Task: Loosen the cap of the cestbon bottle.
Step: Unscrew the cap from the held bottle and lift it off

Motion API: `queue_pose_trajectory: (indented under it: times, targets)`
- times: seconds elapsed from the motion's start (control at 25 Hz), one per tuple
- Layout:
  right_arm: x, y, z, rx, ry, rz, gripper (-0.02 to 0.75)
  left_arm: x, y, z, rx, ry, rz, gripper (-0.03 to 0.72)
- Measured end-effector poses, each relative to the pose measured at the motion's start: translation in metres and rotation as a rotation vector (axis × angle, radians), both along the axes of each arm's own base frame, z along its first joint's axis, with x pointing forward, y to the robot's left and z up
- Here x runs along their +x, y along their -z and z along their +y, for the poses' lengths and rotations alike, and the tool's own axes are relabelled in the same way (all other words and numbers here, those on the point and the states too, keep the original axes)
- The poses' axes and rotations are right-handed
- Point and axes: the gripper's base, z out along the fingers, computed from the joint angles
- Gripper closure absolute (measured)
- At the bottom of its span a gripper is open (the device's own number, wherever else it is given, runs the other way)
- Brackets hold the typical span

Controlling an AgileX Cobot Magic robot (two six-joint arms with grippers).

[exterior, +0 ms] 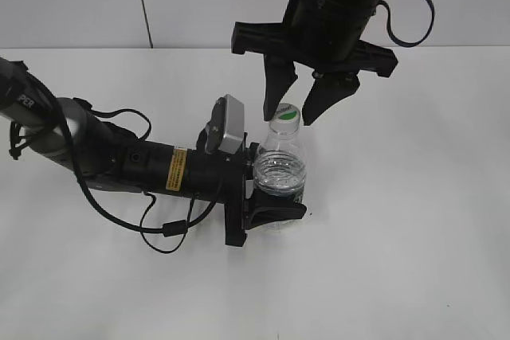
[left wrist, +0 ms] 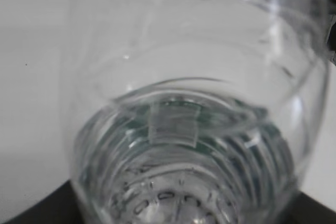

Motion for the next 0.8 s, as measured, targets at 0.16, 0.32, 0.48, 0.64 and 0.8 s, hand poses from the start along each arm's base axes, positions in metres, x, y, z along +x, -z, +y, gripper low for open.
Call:
queue_pose_trajectory:
  times: [0.16,0.32,0.48,0.64,0.8]
  targets:
    - [0.0008,0.0030,0.0010,-0.001,0.002,0.008,0.387,0.0001,0.0001,0.0000,0.002,-0.001,0.000,0.284]
    - [0.0014,0.0052,0.0016,-0.003,0.002,0.014,0.388,0.0001,0.0002,0.0001,0.003,-0.001,0.000,0.284]
    - [0.0014,0.0052,0.0016,-0.003,0.002,0.014,0.388,0.0001,0.0002,0.0001,0.003,-0.002,0.001,0.284]
    - [0.0014,0.0052,0.0016,-0.003,0.002,0.014,0.392,0.0002,0.0003,0.0001,0.004,-0.002,0.001,0.284]
    - [0.0015,0.0052,0.0017,-0.002,-0.012,0.009,0.435,0.0002,0.0003,0.0001,0.004,-0.002,0.001,0.284]
